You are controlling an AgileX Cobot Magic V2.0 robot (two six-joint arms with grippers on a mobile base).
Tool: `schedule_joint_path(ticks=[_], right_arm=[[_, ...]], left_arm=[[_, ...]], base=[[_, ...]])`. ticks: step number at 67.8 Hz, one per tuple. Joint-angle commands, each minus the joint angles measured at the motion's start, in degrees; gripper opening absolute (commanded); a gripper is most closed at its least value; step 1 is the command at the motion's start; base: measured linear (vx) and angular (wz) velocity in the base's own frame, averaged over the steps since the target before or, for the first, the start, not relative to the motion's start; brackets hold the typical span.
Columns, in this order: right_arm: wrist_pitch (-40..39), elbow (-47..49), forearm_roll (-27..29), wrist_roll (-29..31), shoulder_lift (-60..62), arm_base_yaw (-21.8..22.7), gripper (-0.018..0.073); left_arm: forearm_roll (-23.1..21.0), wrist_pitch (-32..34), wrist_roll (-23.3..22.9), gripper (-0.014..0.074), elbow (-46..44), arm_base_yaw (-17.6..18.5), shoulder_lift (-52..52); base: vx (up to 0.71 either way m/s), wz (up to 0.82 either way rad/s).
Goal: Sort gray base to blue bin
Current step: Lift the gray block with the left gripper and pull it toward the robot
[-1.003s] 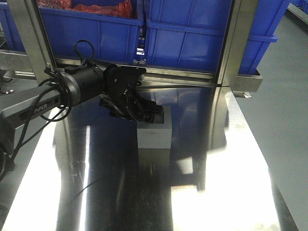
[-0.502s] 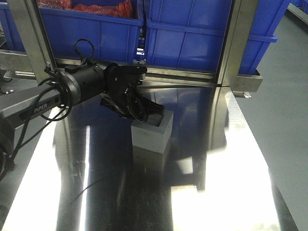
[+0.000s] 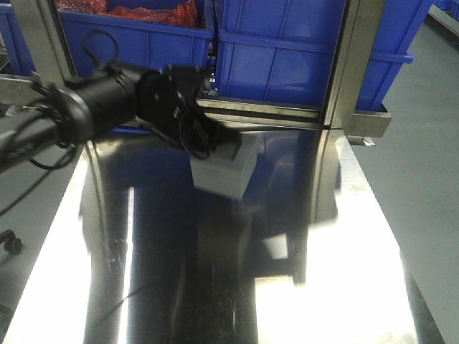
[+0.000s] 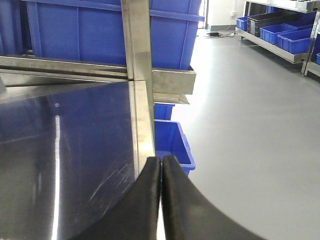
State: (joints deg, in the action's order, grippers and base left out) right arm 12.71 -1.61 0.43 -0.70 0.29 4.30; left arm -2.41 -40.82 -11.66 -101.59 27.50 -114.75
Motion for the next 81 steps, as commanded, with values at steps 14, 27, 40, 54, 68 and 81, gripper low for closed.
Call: schedule_joint_path(ticks=[14, 27, 40, 54, 68, 81], right_arm=[[-4.3, -0.1, -0.4, 0.7, -1.0, 0.3, -0.0005], [-4.3, -0.1, -0.4, 0.7, -1.0, 0.3, -0.0005], [-4.3, -0.1, -0.4, 0.7, -1.0, 0.3, -0.0005], [-4.3, -0.1, -0.4, 0.7, -1.0, 0.3, -0.0005], [-4.3, -0.1, -0.4, 0.7, -1.0, 0.3, -0.0005], [-4.3, -0.1, -0.4, 0.7, -1.0, 0.3, -0.0005]], left_arm=[[6.5, 8.0, -0.2, 0.0006, -0.1, 2.8, 15.7], [6.8, 15.9, -0.2, 0.0006, 10.8, 3.5, 26.7], [6.8, 23.0, -0.2, 0.0006, 25.5, 3.5, 39.6], [6.8, 29.6, -0.2, 0.0006, 40.6, 3.5, 53.5], [6.8, 35.1, -0.2, 0.0006, 54.5, 3.5, 67.0], [6.8, 37.1, -0.2, 0.0006, 64.6, 3.5, 79.2]], base=[[0.0, 0.0], [0.0, 0.0], [0.0, 0.0], [0.0, 0.0], [0.0, 0.0], [0.0, 0.0]])
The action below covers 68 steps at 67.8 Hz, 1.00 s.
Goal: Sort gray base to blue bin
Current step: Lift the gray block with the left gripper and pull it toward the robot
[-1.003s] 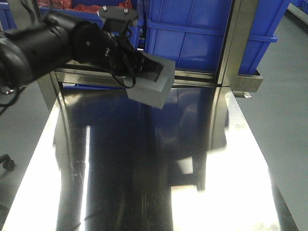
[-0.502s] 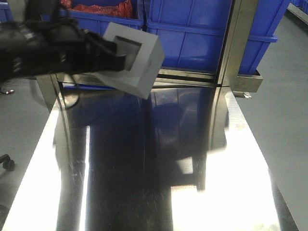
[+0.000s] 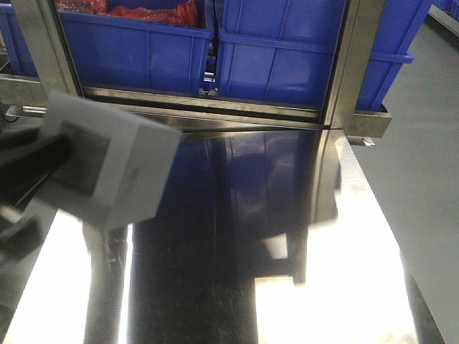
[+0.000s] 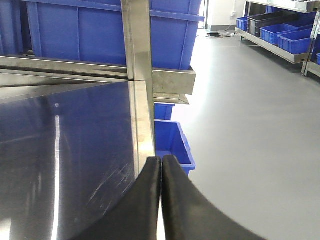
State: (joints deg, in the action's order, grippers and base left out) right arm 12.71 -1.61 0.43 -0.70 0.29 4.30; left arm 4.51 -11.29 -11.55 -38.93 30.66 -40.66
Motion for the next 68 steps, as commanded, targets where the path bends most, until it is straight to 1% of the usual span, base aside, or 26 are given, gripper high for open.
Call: schedule_joint_path(ticks=[1, 13, 22, 68], right_arm=[[-4.3, -0.1, -0.4, 0.7, -1.0, 0.3, -0.0005], [-4.3, -0.1, -0.4, 0.7, -1.0, 0.3, -0.0005], [-4.3, -0.1, -0.4, 0.7, -1.0, 0.3, -0.0005], [-4.3, -0.1, -0.4, 0.7, -1.0, 0.3, -0.0005]], left_arm=[[-0.1, 7.6, -0.3, 0.0006, 2.5, 0.3, 5.9], [-0.1, 7.5, -0.3, 0.0006, 8.0, 0.3, 15.2], [-0.1, 7.4, -0.3, 0.0006, 8.9, 0.3, 18.7], [-0.1, 7.7, -0.3, 0.0006, 8.9, 0.3, 19.1]], base=[[0.0, 0.0], [0.0, 0.0], [0.0, 0.0], [0.0, 0.0]])
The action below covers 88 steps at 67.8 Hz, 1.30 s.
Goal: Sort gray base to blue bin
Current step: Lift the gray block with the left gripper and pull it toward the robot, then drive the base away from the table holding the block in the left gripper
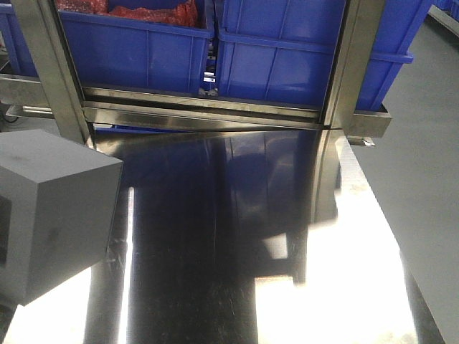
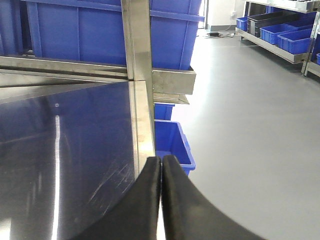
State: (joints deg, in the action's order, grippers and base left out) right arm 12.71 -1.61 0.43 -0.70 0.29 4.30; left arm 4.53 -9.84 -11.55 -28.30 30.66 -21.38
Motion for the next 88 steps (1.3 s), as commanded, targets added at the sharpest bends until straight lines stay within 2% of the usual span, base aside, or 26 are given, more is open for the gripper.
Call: schedule_joint_path(ticks=[1, 61, 88], right_arm=[[-4.3, -0.1, -0.4, 0.7, -1.0, 0.3, -0.0005], [-4.3, -0.1, -0.4, 0.7, -1.0, 0.3, -0.0005], [-4.3, -0.1, -0.4, 0.7, -1.0, 0.3, -0.0005]], left_arm=[[-0.2, 6.3, -0.3, 0.0006, -1.8, 0.3, -0.2], [-0.2, 6.3, -0.3, 0.0006, -1.8, 0.3, -0.2], [-0.2, 6.3, -0.3, 0.0006, -1.8, 0.3, -0.2]], base=[[0.0, 0.0], [0.0, -0.01], [-0.1, -0.38]])
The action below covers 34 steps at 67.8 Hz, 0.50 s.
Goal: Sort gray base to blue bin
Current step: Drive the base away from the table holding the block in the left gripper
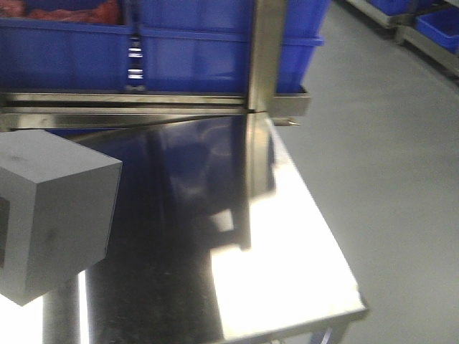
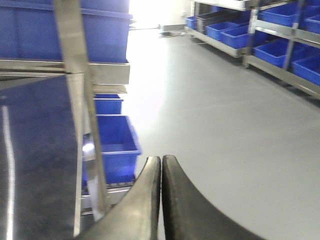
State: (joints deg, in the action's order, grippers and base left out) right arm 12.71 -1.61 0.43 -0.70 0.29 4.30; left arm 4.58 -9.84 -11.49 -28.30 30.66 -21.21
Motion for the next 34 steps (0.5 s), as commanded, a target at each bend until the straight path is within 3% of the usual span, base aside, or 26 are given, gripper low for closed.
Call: schedule_joint_path(ticks=[1, 34], right_arm=[[-4.3, -0.1, -0.4, 0.7, -1.0, 0.3, -0.0005], [-4.3, -0.1, -0.4, 0.7, -1.0, 0.3, -0.0005]], left_arm=[[-0.2, 6.3, -0.4, 0.0006, -1.8, 0.3, -0.4], [-0.2, 6.3, -0.4, 0.0006, -1.8, 0.3, -0.4]], base=[[-0.11, -0.56], [-0.11, -0.61]])
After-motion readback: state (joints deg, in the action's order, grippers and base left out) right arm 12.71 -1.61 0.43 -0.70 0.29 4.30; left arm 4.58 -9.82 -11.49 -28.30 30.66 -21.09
